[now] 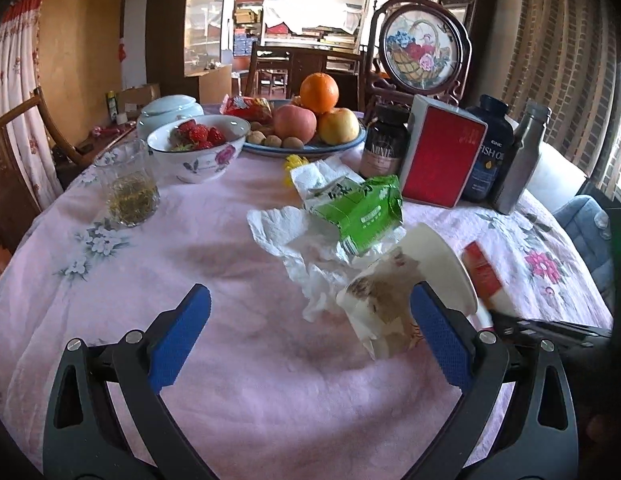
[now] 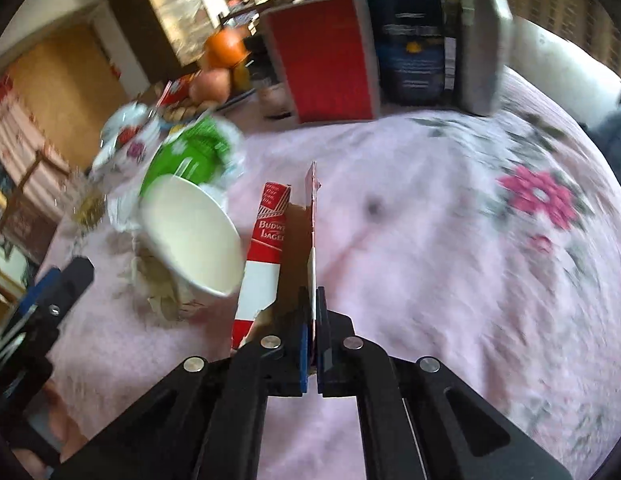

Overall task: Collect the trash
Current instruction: 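Close the right tool on the red and white Budweiser carton, then grasp the white paper cup with the left tool while the right tool holds the carton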

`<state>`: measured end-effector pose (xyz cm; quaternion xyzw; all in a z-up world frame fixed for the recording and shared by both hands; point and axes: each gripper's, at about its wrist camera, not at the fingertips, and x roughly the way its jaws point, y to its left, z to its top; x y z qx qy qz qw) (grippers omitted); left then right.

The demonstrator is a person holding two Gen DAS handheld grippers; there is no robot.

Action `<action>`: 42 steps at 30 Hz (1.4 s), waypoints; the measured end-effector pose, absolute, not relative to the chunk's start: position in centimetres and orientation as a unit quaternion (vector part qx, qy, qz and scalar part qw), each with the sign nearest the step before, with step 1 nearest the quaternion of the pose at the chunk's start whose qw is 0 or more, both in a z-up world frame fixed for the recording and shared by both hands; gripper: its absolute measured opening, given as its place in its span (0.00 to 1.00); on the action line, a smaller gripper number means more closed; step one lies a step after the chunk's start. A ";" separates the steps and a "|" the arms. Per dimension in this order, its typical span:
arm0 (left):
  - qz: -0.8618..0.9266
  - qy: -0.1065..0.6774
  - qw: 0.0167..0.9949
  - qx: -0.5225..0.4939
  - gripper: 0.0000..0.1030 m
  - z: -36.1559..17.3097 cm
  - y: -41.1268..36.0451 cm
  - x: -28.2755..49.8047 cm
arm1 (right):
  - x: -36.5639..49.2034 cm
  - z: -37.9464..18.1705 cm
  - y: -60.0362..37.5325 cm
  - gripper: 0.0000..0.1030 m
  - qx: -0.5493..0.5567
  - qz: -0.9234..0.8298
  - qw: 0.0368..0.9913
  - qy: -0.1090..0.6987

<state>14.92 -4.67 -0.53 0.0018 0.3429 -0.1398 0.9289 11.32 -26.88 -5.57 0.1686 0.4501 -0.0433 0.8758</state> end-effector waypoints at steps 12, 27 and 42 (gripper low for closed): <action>-0.184 0.407 0.894 0.029 0.94 -1.9 -8.2 15.5 | 9.9 -6.3 -31.0 0.04 0.233 -0.040 0.874 0.424; -0.126 0.444 0.885 0.058 0.94 -1.2 -15.2 18.6 | 9.6 -6.5 -31.0 0.04 0.226 -0.035 0.869 0.439; -0.064 0.469 0.875 0.102 0.93 -2.9 -9.1 16.7 | 9.6 -6.5 -30.6 0.04 0.215 -0.029 0.871 0.442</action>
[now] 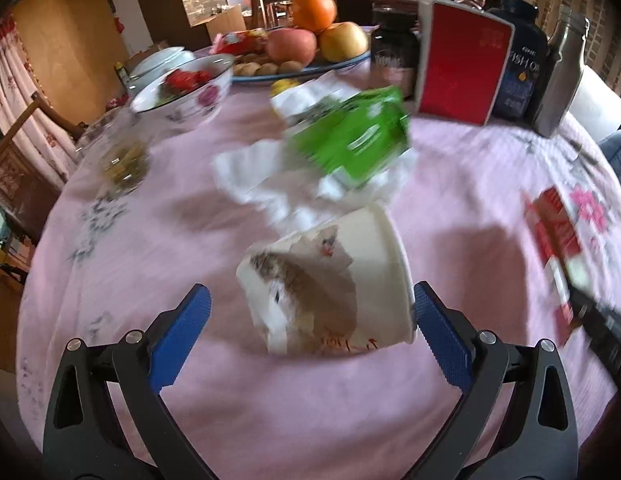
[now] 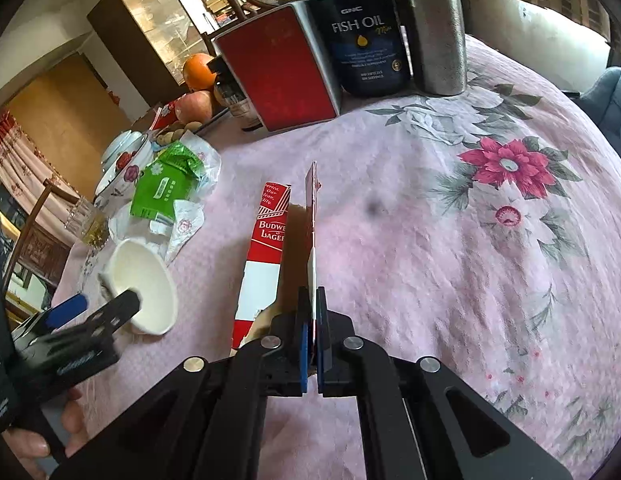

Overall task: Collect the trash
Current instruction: 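Grasp the white paper cup with the left tool while the right tool holds the carton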

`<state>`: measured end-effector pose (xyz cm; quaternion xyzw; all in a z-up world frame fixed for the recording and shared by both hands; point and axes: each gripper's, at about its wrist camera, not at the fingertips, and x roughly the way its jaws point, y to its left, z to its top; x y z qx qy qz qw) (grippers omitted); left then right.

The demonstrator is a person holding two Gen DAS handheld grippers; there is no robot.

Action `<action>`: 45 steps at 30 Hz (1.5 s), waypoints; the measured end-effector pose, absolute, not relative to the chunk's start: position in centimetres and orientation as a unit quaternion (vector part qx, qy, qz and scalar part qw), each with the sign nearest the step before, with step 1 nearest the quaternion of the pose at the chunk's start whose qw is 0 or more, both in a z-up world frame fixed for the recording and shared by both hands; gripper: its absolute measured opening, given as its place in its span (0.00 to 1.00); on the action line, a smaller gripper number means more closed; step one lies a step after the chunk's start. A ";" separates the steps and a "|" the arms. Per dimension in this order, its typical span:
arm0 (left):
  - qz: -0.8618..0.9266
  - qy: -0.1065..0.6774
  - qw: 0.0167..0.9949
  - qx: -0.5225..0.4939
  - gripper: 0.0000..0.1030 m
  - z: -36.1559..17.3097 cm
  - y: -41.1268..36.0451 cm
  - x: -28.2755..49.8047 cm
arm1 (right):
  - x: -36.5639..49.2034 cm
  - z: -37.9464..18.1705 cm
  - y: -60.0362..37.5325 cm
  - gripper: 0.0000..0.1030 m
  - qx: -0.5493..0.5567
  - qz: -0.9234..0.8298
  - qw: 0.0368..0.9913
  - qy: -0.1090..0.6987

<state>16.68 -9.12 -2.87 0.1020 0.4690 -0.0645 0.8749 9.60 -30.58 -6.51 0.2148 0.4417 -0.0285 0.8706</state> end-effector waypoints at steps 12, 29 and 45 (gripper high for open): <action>0.005 0.437 0.896 0.071 0.93 -1.7 -1.9 14.6 | 9.9 -6.7 -29.4 0.04 0.189 -0.017 0.872 0.452; -0.061 0.458 0.876 0.137 0.25 -5.6 -4.5 15.5 | 10.3 -6.9 -29.6 0.30 0.171 -0.038 0.878 0.446; -0.070 0.455 0.883 0.089 0.13 -4.7 -2.6 15.1 | 10.8 -7.3 -29.7 0.05 0.173 -0.043 0.880 0.440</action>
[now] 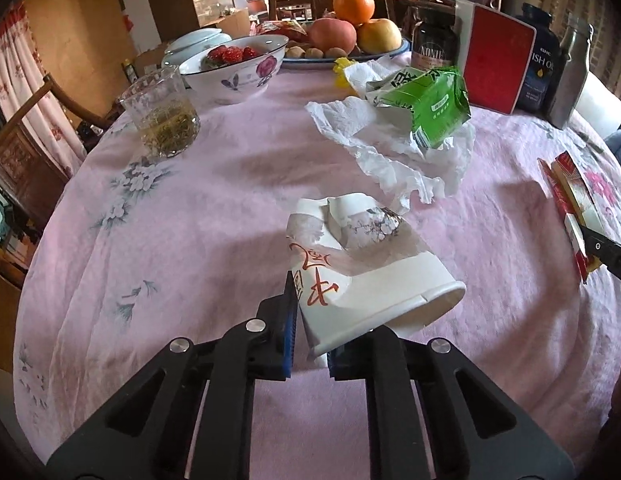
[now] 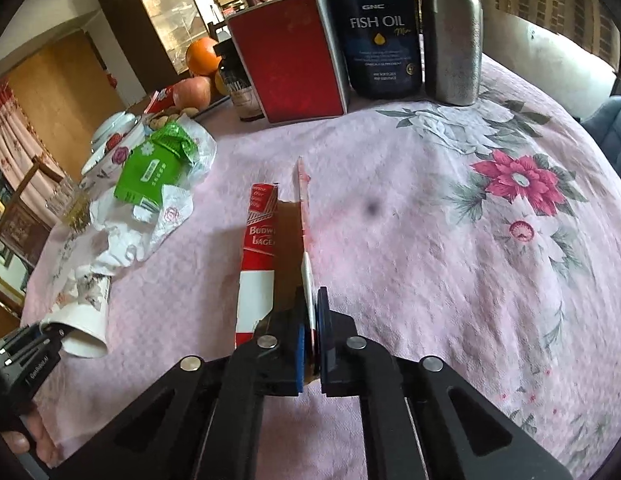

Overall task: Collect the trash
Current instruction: 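Grasp the white paper cup with the left tool while the right tool holds the carton, then carry the paper cup and carton in both tools over the red basket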

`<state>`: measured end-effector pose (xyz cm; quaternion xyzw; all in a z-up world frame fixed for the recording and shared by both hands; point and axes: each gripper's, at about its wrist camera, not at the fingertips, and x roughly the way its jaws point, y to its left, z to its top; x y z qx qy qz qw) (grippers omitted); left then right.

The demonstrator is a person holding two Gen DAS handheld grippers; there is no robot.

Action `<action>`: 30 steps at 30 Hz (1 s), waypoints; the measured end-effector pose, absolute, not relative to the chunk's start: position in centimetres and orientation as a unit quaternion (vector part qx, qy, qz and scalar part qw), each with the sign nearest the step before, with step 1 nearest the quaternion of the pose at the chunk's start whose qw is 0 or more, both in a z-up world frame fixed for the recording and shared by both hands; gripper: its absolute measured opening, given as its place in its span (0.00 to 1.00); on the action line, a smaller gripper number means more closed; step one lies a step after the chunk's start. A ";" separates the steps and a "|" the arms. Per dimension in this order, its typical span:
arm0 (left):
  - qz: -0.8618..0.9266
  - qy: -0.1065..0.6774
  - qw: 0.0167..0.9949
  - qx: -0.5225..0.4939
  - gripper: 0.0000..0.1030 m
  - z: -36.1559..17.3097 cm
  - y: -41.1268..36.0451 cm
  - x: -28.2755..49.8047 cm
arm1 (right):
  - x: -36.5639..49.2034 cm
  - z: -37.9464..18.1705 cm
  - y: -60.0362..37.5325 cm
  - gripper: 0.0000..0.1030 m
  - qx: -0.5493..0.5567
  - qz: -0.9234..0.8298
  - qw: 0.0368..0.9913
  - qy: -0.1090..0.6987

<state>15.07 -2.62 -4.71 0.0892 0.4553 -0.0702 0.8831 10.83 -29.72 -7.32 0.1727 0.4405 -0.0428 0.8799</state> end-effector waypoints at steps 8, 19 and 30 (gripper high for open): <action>-0.062 0.460 0.882 0.082 0.17 -4.9 -2.5 15.2 | 10.1 -6.4 -30.1 0.04 0.203 -0.029 0.885 0.418; -0.057 0.471 0.878 0.060 0.32 -5.9 -2.6 16.7 | 10.2 -6.5 -29.4 0.04 0.199 -0.013 0.882 0.426; -0.070 0.452 0.888 0.048 0.08 -4.2 -2.0 15.2 | 10.1 -6.4 -29.3 0.04 0.194 -0.011 0.885 0.423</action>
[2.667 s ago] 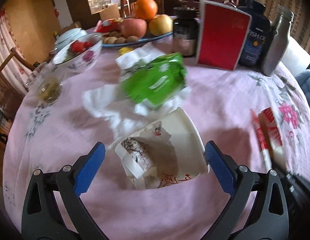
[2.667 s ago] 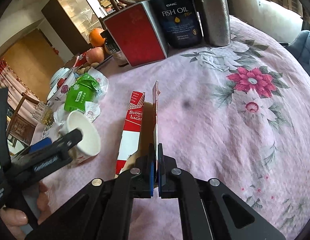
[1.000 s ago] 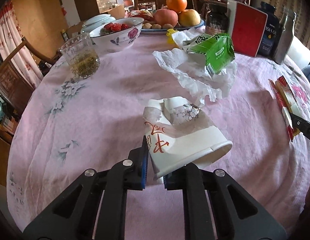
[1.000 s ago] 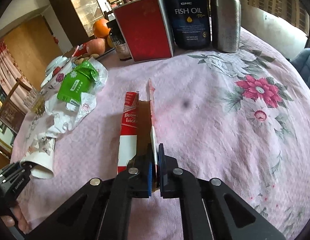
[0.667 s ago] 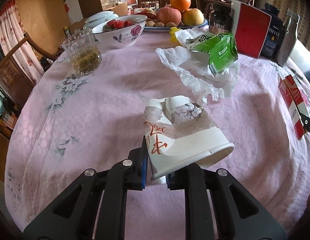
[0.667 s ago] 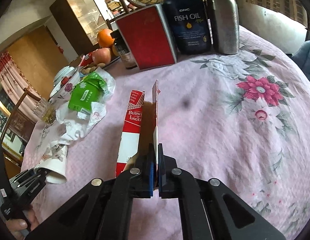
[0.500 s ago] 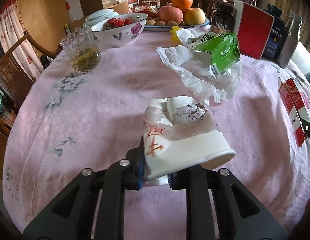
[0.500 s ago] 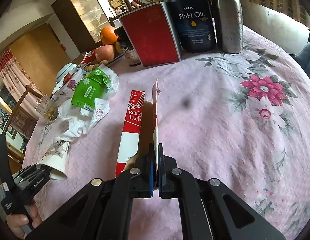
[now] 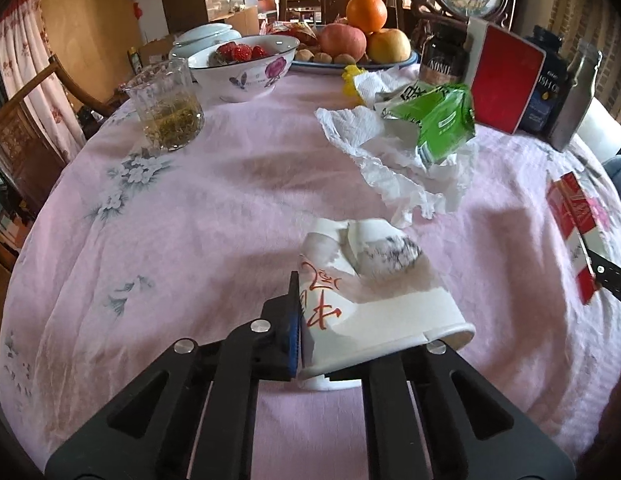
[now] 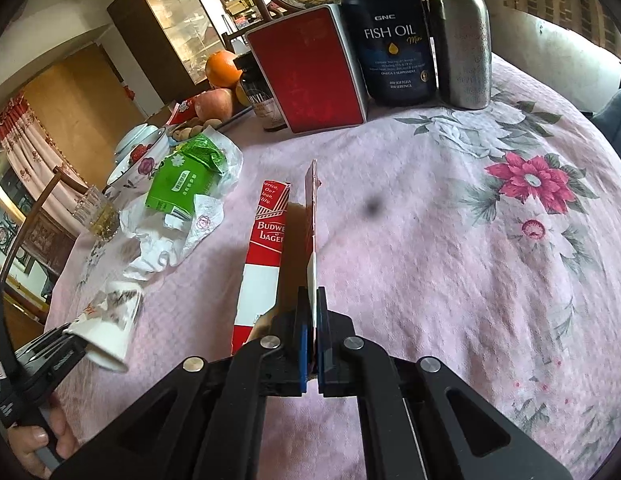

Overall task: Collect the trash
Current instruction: 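Carry the paper cup and carton in both tools over the red basket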

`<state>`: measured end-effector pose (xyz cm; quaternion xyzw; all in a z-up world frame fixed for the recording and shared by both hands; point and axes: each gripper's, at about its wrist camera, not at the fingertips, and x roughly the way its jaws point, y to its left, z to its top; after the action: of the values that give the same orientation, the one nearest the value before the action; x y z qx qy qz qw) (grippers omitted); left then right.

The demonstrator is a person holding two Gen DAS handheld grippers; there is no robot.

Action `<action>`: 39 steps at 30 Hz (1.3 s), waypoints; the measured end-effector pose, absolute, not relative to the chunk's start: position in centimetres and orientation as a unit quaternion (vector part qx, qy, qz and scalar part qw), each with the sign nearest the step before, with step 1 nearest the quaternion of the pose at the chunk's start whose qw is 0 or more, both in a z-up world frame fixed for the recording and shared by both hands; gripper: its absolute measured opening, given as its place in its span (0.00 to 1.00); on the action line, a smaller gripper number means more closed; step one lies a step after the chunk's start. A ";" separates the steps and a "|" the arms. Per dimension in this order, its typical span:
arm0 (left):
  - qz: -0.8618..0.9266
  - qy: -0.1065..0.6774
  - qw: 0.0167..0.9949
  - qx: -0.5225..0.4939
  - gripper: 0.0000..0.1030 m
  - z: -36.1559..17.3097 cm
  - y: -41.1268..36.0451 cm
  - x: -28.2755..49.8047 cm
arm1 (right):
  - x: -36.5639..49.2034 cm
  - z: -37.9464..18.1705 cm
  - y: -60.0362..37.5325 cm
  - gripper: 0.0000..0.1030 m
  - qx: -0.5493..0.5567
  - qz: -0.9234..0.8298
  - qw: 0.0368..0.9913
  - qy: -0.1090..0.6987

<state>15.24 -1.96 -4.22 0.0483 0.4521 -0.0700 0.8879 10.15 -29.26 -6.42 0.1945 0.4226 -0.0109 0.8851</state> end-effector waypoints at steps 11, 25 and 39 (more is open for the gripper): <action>-0.071 0.417 0.906 0.024 0.08 -1.6 -0.2 10.2 | 9.8 -6.2 -29.0 0.04 0.192 -0.009 0.888 0.417; -0.039 0.395 0.917 -0.035 0.08 -0.1 5.4 4.4 | 8.7 -5.8 -27.6 0.04 0.202 0.018 0.883 0.423; 0.009 0.369 0.927 -0.061 0.08 0.3 11.0 0.3 | 4.6 -2.1 -19.4 0.04 0.192 0.147 0.876 0.416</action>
<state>0.26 10.99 0.31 -0.0608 0.3691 0.0090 0.9273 4.57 -19.43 -2.07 0.1919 0.4163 0.1472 0.8765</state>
